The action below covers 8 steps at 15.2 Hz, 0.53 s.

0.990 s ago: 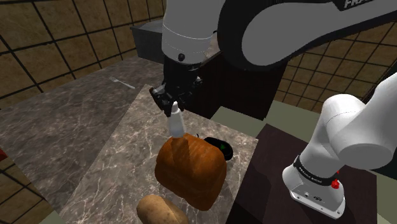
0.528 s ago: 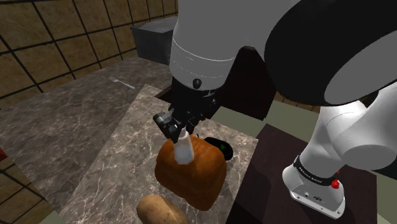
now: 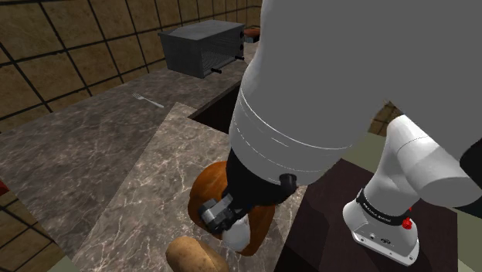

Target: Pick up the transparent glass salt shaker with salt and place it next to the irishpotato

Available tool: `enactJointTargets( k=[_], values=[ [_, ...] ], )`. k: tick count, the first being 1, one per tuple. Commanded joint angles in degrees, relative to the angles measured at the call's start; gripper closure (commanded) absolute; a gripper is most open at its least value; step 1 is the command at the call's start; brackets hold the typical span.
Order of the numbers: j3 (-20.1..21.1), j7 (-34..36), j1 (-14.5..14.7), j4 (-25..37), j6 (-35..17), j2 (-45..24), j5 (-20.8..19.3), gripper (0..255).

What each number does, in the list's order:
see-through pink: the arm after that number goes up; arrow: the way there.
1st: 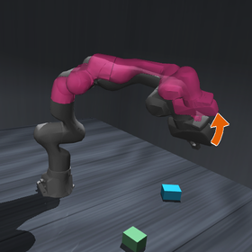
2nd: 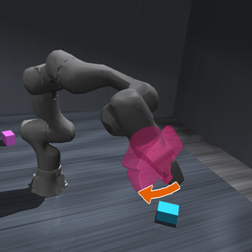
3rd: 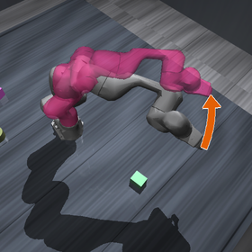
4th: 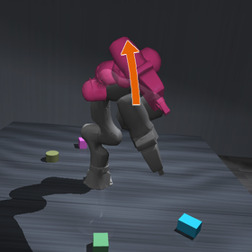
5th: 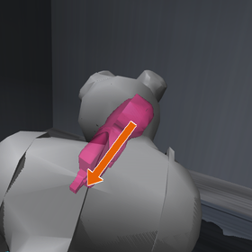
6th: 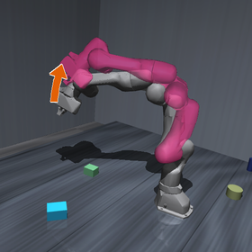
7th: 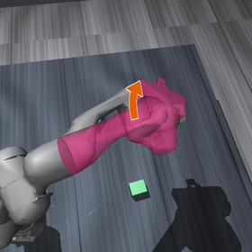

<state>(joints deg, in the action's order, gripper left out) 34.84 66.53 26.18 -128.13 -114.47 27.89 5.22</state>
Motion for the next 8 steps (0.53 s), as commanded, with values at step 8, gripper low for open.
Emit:
enactJointTargets(
  k=[8],
  values=[
    [2.70,2.70,0.67,-5.11,-5.48,-0.42,0.57,255]
  ],
)
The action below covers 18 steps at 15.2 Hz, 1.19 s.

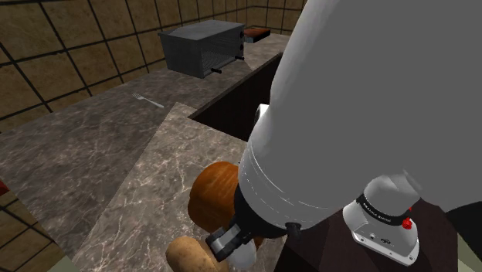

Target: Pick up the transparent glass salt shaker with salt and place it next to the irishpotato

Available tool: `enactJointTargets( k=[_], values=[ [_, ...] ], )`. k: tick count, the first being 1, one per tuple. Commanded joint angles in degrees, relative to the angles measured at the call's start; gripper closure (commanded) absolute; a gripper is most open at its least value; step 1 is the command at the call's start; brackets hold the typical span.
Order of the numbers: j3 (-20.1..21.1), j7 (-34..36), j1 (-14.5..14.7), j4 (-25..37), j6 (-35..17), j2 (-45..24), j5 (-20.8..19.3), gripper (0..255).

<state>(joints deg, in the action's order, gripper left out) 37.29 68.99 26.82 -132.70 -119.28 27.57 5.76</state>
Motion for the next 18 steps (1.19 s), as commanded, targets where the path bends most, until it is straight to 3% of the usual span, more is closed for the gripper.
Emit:
enactJointTargets(
  k=[1,18],
  values=[
    [0.47,0.39,0.02,-1.17,-1.46,-0.27,0.02,255],
    [5.35,4.47,-1.84,-10.06,-15.40,-5.83,-2.10,255]
  ],
)
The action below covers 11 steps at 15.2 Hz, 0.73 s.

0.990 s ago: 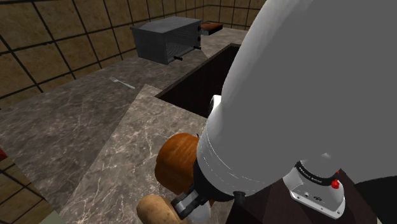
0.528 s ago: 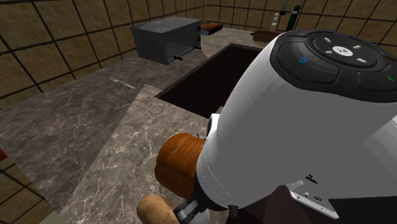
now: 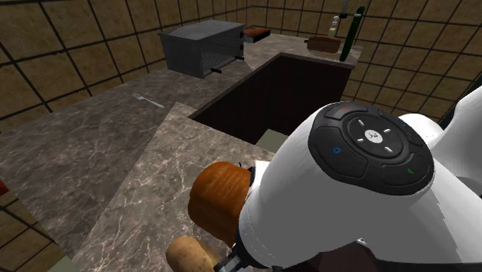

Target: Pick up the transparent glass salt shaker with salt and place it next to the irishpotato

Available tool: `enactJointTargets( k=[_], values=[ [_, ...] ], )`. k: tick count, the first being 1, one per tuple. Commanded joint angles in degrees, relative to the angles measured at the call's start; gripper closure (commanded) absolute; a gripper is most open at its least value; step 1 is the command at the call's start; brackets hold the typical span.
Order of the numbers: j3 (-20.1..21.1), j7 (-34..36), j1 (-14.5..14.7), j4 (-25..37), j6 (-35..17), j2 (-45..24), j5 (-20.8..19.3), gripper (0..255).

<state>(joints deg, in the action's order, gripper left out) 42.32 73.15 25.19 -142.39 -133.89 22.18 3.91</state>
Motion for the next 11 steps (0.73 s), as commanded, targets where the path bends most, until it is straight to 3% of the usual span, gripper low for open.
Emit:
enactJointTargets(
  k=[1,6,11],
  values=[
    [0.70,0.67,-0.44,-0.78,-1.65,-0.92,-0.55,255],
    [2.90,2.98,-2.04,-2.78,-6.18,-3.83,-2.66,255],
    [2.90,2.98,-2.04,-2.78,-6.18,-3.83,-2.66,255]
  ],
)
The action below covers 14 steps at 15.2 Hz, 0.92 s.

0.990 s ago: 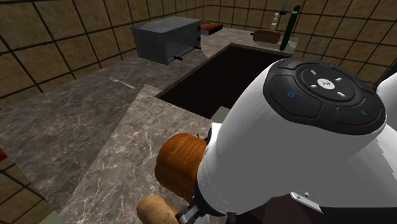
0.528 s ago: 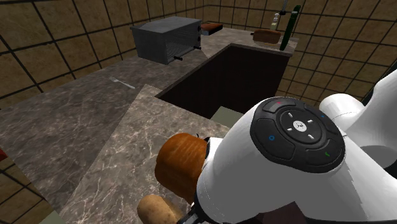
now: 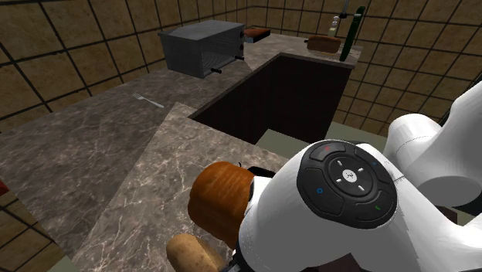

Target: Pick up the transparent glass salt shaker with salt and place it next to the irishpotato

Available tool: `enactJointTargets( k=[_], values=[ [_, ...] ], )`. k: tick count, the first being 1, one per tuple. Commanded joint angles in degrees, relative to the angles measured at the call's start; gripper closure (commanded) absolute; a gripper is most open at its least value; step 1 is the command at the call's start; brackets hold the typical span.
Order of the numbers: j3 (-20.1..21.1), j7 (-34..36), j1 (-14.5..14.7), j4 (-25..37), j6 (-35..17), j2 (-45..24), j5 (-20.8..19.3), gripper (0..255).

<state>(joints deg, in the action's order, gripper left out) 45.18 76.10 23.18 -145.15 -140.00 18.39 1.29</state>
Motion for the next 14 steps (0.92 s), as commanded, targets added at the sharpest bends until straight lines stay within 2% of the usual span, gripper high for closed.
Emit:
enactJointTargets(
  k=[1,3,4,9,13,14],
  values=[
    [0.03,0.04,-0.03,-0.02,-0.07,-0.04,-0.04,255],
    [0.03,0.04,-0.03,-0.02,-0.07,-0.04,-0.04,255],
    [0.03,0.04,-0.03,-0.02,-0.07,-0.05,-0.04,0],
    [0.03,0.04,-0.03,-0.02,-0.07,-0.05,-0.04,0],
    [-3.47,-3.18,3.66,2.68,8.25,6.22,4.19,0],
    [-3.48,-3.17,3.67,2.68,8.25,6.22,4.18,0]
  ],
)
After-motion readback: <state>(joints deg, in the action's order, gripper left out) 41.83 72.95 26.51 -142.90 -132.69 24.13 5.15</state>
